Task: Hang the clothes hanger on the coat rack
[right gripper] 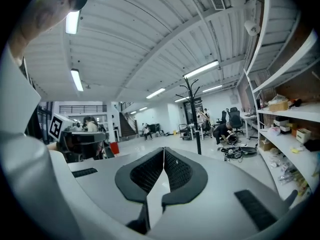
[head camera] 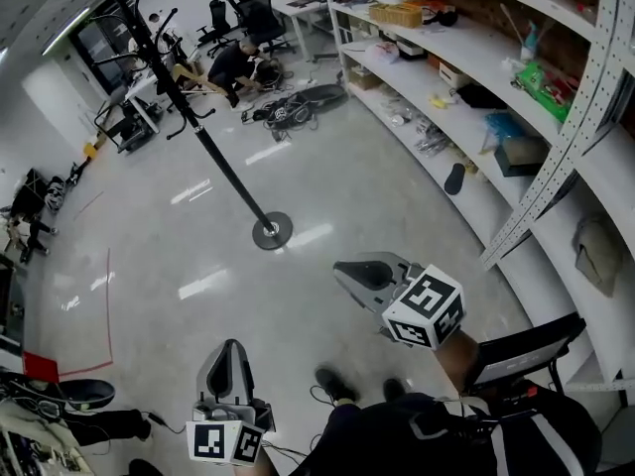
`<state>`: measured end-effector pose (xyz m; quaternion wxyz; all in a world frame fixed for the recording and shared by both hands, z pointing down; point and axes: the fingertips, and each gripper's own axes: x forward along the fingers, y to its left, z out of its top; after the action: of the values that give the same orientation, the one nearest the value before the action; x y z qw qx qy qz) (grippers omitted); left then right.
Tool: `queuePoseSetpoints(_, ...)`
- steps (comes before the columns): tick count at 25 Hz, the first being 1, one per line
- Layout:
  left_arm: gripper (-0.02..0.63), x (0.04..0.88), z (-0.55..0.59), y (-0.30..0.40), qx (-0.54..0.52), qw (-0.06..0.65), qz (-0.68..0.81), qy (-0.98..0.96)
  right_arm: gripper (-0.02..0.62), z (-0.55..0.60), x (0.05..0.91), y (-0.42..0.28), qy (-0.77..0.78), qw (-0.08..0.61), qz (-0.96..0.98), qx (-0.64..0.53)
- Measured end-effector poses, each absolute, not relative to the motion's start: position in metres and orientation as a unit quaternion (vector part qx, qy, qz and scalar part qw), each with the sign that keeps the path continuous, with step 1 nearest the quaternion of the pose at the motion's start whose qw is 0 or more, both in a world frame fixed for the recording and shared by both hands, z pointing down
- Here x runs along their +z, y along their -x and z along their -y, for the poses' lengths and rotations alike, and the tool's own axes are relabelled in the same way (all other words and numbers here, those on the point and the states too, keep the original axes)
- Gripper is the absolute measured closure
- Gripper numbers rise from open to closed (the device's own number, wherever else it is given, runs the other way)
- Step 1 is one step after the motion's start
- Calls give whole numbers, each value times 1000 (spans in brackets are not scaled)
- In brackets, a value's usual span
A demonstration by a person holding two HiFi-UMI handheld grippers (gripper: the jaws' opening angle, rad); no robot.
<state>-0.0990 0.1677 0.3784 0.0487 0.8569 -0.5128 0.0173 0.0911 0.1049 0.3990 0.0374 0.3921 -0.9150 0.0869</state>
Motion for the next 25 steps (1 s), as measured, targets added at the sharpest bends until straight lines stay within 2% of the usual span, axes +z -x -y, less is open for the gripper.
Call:
queuePoseSetpoints(6,604,369,-211,94,62,54,515,-853,588,-141,389,-108,-402,5,910,97)
queuePoseSetpoints(12,605,370,-250,88,44,51,476,-877,588,-180,391,-104,-422,9,903,83)
queuePoseSetpoints(21,604,396,-323,167,9,81,443,-893,588,-274,388,-21,-458,21,885,78)
queuePoseSetpoints(25,604,396,-354,177,-4,90,420,-903,588,-319,388,1,-463,36,882,83)
